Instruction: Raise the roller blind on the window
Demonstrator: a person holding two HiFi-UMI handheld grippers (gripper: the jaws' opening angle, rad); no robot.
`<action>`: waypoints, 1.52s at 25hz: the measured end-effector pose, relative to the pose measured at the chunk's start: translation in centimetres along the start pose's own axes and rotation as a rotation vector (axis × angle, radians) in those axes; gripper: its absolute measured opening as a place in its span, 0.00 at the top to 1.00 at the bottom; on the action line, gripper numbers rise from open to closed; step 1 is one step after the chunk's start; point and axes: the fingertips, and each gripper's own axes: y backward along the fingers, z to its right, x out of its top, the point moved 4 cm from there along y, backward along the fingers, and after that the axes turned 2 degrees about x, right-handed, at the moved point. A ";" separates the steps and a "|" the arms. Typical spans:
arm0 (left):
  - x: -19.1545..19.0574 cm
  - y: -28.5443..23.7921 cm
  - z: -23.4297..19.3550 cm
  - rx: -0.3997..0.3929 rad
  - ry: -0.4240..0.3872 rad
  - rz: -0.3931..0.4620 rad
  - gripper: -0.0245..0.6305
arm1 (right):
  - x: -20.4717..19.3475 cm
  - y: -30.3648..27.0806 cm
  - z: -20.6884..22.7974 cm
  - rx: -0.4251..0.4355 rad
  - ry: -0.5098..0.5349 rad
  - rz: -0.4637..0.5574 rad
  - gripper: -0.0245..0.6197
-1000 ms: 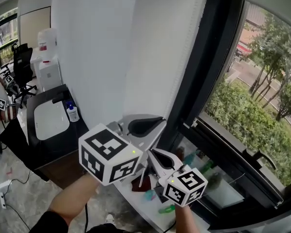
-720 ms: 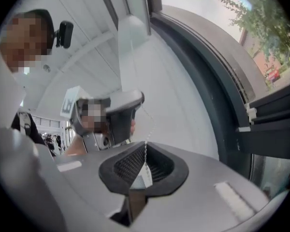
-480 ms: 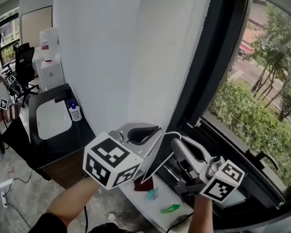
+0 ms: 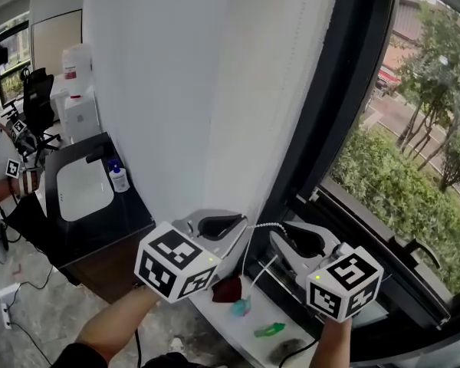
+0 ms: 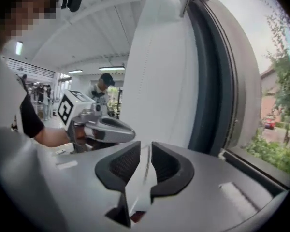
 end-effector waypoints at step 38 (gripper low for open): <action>5.5 2.6 1.7 -0.060 0.044 0.180 0.88 | 4.7 -2.5 -0.9 0.020 -0.106 0.378 0.95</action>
